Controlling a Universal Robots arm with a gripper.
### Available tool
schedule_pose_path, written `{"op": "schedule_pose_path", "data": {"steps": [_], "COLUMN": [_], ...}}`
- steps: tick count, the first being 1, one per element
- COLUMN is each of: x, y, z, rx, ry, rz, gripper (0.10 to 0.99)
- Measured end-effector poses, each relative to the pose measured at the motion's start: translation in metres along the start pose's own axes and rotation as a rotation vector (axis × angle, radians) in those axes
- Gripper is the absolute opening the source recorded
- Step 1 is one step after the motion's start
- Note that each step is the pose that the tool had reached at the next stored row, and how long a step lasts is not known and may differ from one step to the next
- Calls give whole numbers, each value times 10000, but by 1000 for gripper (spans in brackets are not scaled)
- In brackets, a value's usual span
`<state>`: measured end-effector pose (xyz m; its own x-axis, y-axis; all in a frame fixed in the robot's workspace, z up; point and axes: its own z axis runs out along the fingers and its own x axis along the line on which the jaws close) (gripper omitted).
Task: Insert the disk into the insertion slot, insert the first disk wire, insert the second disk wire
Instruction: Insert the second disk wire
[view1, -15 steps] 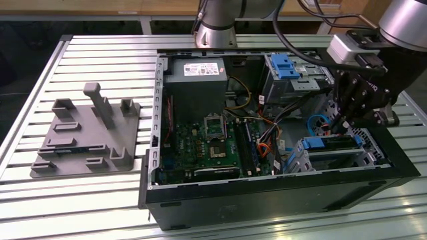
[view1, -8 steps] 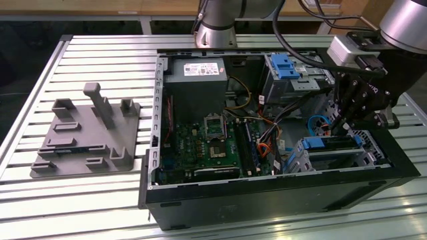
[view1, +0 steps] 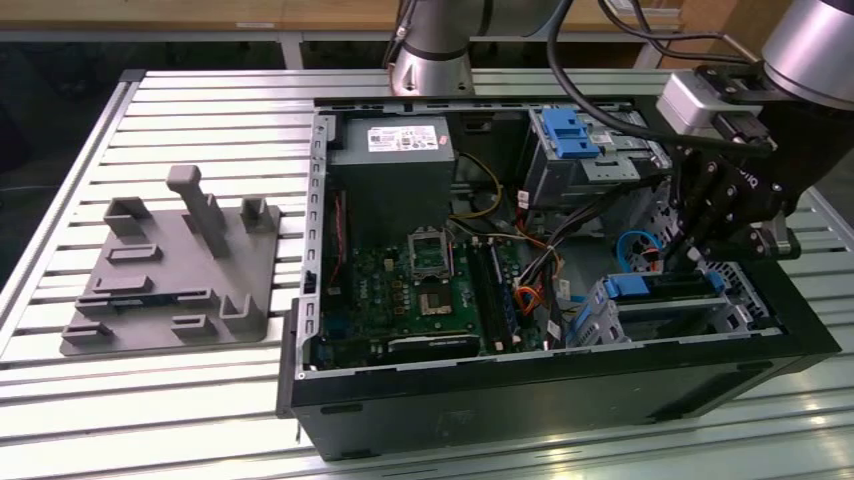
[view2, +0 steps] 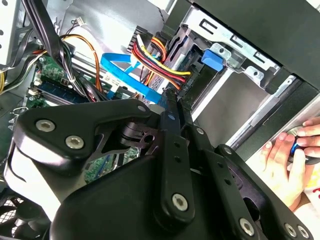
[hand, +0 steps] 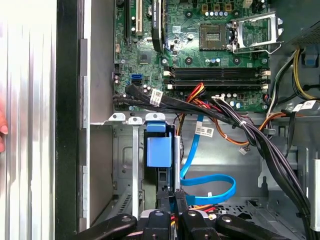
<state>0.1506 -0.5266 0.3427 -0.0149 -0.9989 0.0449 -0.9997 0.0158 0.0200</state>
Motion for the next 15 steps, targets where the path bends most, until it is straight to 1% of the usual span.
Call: {"op": "schedule_pose_path", "data": {"steps": [15], "x": [17], "y": [-10], "z": [44], "rx": [-4], "ry": [1], "rz": [60], "gripper": [161]}}
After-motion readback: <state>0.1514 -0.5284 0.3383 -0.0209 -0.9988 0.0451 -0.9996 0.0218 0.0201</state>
